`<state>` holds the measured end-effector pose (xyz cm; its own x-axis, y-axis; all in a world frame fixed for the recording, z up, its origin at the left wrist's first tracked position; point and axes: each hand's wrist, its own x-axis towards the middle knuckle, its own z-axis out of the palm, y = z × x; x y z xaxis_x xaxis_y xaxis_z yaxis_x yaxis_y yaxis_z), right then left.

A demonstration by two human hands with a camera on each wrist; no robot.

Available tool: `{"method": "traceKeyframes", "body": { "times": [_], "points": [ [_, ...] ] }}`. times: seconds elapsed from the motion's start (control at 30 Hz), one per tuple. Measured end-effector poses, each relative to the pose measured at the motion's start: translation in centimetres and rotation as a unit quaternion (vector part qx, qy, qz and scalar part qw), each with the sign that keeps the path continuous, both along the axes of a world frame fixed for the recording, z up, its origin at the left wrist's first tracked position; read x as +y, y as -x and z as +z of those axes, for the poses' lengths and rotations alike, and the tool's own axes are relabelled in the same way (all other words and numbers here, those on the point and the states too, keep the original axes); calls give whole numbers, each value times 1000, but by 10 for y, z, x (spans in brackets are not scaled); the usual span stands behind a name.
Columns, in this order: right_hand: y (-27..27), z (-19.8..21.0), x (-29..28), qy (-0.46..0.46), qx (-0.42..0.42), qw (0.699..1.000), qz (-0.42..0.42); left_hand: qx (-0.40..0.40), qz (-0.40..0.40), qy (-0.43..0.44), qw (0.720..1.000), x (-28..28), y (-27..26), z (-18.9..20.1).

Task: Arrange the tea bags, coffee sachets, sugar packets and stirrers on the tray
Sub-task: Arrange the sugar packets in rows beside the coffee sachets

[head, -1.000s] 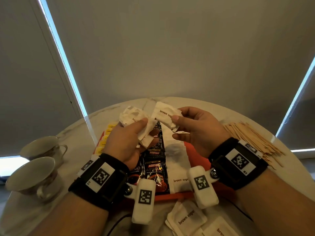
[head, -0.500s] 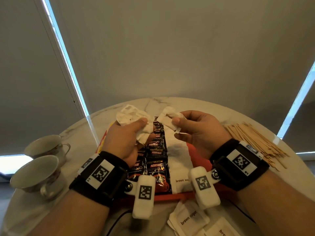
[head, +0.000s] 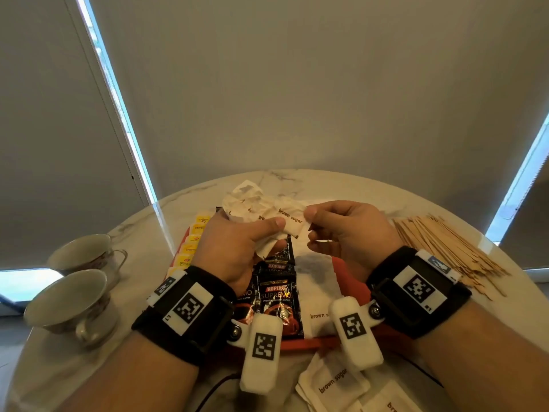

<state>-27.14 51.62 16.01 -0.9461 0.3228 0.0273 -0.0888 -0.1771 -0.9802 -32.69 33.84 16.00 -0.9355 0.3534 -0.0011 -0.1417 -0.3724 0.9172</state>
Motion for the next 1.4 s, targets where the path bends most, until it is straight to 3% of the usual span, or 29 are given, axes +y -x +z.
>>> {"method": "traceKeyframes", "body": {
  "times": [0.17,0.3,0.37,0.57,0.73,0.93,1.07,1.17,1.3,1.4],
  "points": [
    [1,3,2,-5,4,1000,-25,-1,-7,9,1000,0,-1,0],
    [-3,-1,-3,-93,39,994,40,52,-45,48,996,1,-5,-4],
    [-4,-2,-5,-121,49,991,34,69,-67,64,993,3,-8,-5],
    [-3,1,-5,-62,15,998,3,40,-46,43,997,3,-8,-2],
    [-5,1,-1,-60,-39,994,85,17,-4,23,1000,2,-5,0],
    [-3,4,2,-36,-19,999,25,5,19,16,1000,5,-5,-2],
    [5,9,29,33,-17,995,-87,-15,48,10,999,2,0,0],
    [12,4,62,5,-90,985,-147,-27,57,2,998,-1,0,3],
    [21,-14,79,-107,-238,958,-116,-17,56,11,998,1,-1,1],
    [30,-21,83,-175,-287,935,-116,-18,57,19,998,2,0,-1]
  ]
}}
